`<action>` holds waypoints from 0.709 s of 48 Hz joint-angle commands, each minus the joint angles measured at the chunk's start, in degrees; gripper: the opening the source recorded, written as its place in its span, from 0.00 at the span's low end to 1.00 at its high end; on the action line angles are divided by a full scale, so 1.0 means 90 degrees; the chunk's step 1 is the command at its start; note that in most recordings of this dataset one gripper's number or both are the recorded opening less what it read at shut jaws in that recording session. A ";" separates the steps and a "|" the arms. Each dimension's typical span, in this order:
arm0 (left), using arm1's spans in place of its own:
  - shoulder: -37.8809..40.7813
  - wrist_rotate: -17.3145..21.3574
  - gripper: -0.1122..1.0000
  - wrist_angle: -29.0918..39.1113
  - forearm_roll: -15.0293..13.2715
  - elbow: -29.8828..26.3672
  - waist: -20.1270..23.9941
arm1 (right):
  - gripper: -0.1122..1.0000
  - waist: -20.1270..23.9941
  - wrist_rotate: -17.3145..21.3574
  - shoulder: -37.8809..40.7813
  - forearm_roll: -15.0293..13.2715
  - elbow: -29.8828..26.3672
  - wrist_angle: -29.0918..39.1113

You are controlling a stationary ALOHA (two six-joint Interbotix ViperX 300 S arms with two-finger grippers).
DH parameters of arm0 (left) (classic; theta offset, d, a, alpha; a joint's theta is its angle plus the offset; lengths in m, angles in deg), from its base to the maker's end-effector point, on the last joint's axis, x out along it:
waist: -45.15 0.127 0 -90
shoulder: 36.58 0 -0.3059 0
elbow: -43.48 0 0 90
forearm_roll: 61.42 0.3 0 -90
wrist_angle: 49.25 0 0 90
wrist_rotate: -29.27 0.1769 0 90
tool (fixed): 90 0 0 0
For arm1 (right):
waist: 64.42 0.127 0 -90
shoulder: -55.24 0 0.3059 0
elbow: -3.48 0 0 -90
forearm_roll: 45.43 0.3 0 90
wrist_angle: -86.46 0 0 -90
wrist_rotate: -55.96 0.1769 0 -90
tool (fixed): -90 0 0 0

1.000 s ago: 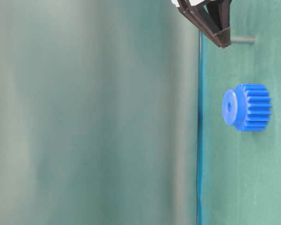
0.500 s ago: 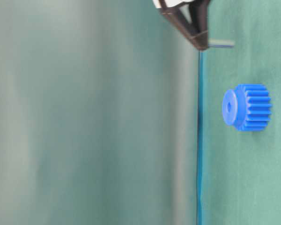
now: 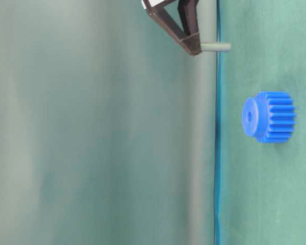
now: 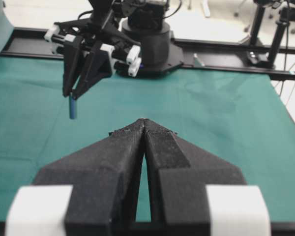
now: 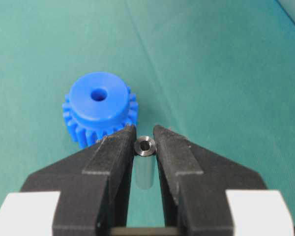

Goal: Insert the shaft placed at a random location into the center hole of the small gear at another random location.
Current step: 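Lift the shaft and carry it left over the blue gear's hole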

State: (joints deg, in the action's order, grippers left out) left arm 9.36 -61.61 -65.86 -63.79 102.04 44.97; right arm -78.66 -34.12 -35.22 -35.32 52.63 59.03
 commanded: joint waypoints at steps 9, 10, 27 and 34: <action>0.0049 -0.0010 0.10 -0.0049 -0.0020 -0.0068 -0.0010 | 0.23 0.0166 -0.0010 0.0479 -0.0010 -0.0732 -0.0010; 0.0049 -0.0010 0.10 -0.0049 -0.0020 -0.0078 -0.0010 | 0.23 0.0176 -0.0010 0.0527 -0.0010 -0.0811 0.0000; 0.0029 -0.0020 0.10 -0.0049 -0.0020 -0.0078 -0.0010 | 0.23 0.0361 -0.0029 0.1172 -0.0020 -0.1709 0.0166; 0.0029 -0.0010 0.10 -0.0039 -0.0020 -0.0078 -0.0010 | 0.23 0.0381 -0.0039 0.1270 -0.0039 -0.1846 0.0176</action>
State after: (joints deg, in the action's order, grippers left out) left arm 9.36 -61.69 -65.86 -63.97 102.04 44.97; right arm -75.41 -34.39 -23.36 -35.50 37.60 60.79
